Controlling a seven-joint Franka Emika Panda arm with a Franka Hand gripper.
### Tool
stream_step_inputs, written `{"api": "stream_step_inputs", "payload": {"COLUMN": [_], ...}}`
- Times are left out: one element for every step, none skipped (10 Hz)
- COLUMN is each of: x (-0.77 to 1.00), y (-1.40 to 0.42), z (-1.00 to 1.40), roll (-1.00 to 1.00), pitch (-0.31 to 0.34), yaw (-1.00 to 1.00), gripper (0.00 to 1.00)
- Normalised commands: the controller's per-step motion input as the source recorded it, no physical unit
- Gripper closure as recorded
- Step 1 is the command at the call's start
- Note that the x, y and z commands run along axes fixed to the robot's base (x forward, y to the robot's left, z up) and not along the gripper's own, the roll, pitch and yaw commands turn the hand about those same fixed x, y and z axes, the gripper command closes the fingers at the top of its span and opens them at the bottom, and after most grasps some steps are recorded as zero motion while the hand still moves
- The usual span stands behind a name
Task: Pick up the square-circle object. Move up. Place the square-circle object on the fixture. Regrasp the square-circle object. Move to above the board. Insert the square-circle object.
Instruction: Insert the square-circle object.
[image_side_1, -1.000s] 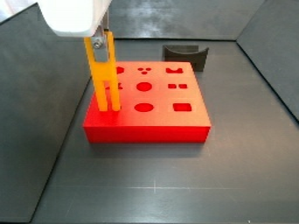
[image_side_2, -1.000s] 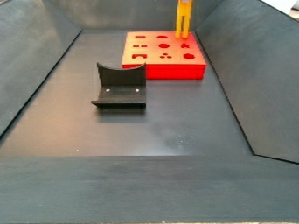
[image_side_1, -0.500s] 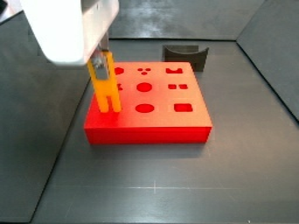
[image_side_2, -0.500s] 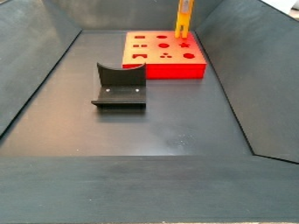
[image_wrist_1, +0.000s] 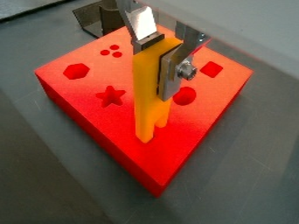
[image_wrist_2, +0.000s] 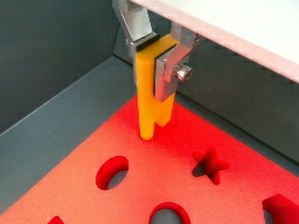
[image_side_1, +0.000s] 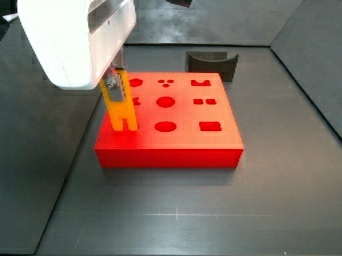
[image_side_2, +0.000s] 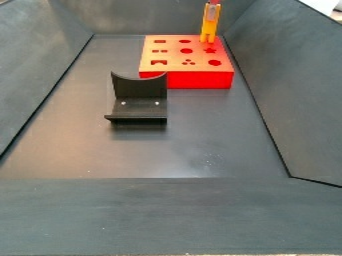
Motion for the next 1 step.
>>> {"api": "stream_step_inputs", "payload": {"x": [0.00], "y": [0.00], "z": [0.00], "roll": [0.00], "pitch": [0.000], "yaw": [0.00], "gripper": [1.00]}}
